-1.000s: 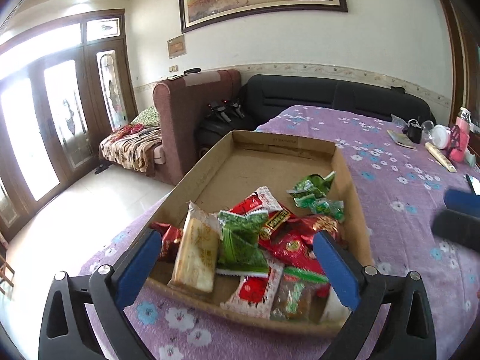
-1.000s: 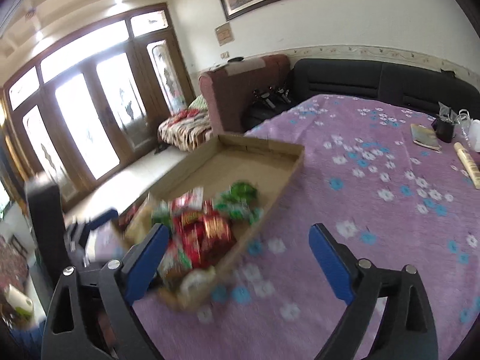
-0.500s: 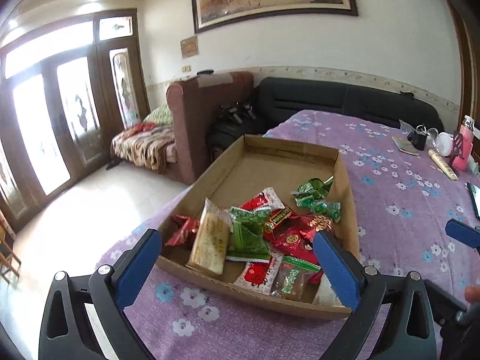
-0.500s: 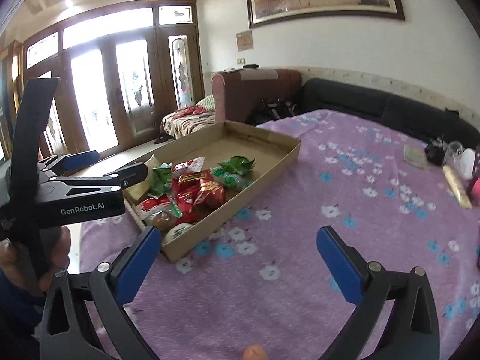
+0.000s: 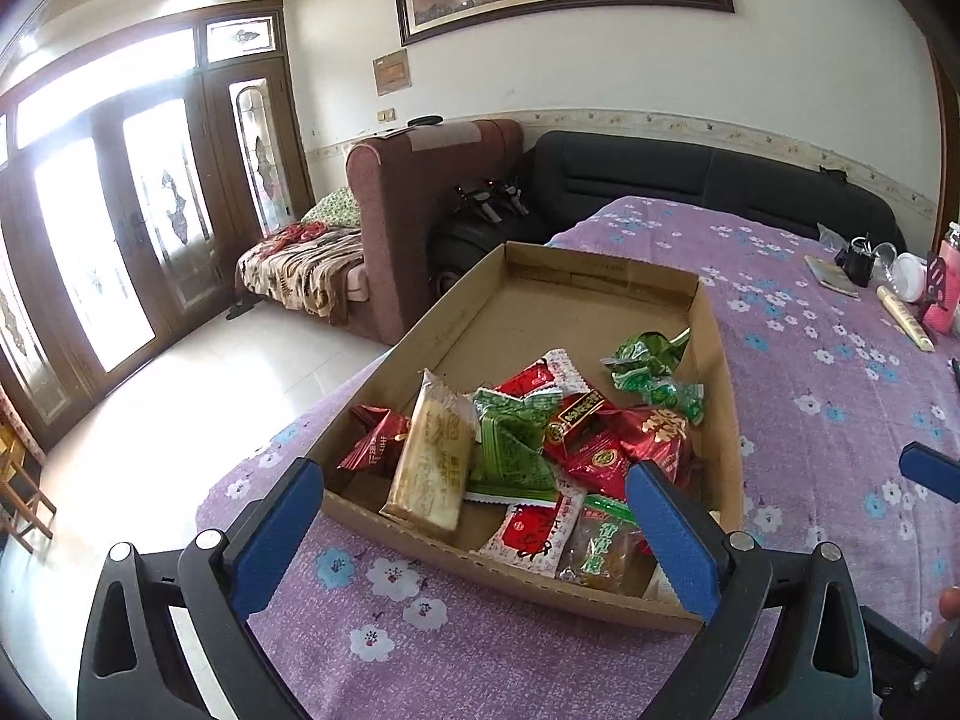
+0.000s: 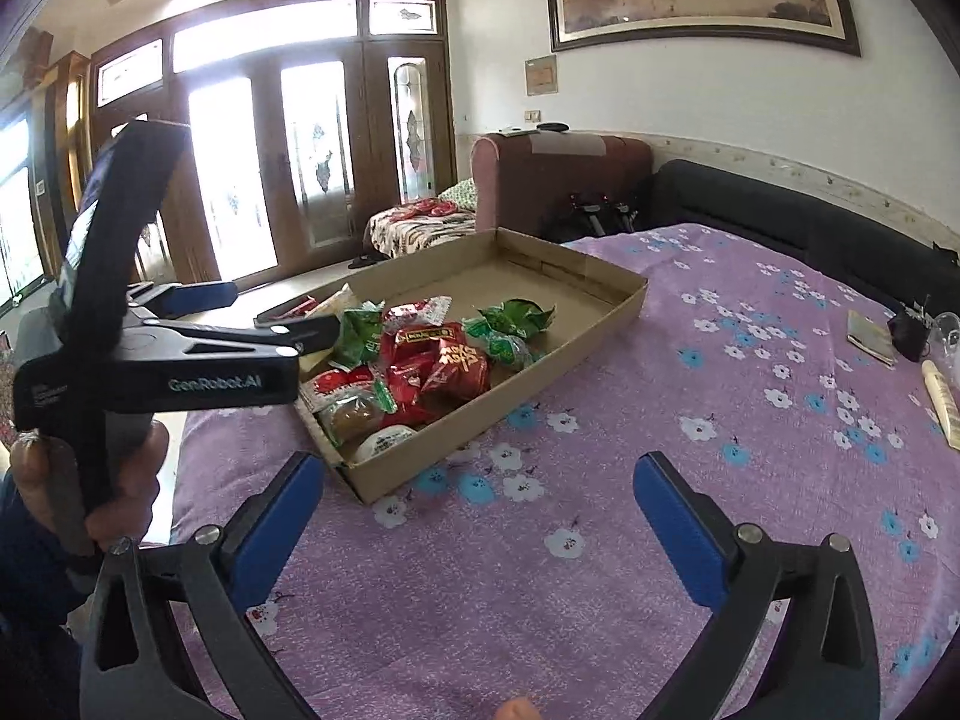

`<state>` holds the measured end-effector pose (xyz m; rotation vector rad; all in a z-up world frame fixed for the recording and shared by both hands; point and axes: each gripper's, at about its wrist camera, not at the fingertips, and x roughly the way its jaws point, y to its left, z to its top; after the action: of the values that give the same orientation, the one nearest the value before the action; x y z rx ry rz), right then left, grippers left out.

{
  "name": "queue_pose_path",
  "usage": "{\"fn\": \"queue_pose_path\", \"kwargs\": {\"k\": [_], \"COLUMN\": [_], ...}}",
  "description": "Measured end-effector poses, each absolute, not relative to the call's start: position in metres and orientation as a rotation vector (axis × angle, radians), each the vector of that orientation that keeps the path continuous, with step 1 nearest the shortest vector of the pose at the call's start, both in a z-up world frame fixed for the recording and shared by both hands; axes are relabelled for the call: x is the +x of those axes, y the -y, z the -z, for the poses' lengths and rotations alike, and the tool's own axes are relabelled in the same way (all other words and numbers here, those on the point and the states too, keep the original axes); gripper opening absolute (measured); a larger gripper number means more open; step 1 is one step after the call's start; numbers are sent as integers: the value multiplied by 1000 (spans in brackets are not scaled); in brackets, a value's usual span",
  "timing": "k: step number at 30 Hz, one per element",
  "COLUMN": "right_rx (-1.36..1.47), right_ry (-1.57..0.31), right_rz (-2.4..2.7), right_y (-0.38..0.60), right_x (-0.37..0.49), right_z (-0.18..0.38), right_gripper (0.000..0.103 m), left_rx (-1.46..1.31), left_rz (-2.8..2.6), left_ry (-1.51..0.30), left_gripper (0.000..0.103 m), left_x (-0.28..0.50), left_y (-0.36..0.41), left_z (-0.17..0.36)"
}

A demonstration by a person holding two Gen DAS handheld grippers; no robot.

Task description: Organize snacks

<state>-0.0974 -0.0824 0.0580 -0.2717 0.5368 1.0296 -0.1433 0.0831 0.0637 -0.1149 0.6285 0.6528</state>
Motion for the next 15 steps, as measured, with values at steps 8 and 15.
{"fn": "queue_pose_path", "kwargs": {"k": [8, 15], "right_rx": [-302, -288], "right_ry": [-587, -583], "right_rz": [-1033, -1027], "right_y": [76, 79], "right_x": [-97, -97], "right_z": [-54, -55], "right_gripper": [103, 103], "left_rx": [-108, -106], "left_rz": [-666, -664], "left_ry": [-632, -633], "left_gripper": [102, 102], "left_x": [-145, -145], "left_y": [-83, -82], "left_z": [-63, -64]}}
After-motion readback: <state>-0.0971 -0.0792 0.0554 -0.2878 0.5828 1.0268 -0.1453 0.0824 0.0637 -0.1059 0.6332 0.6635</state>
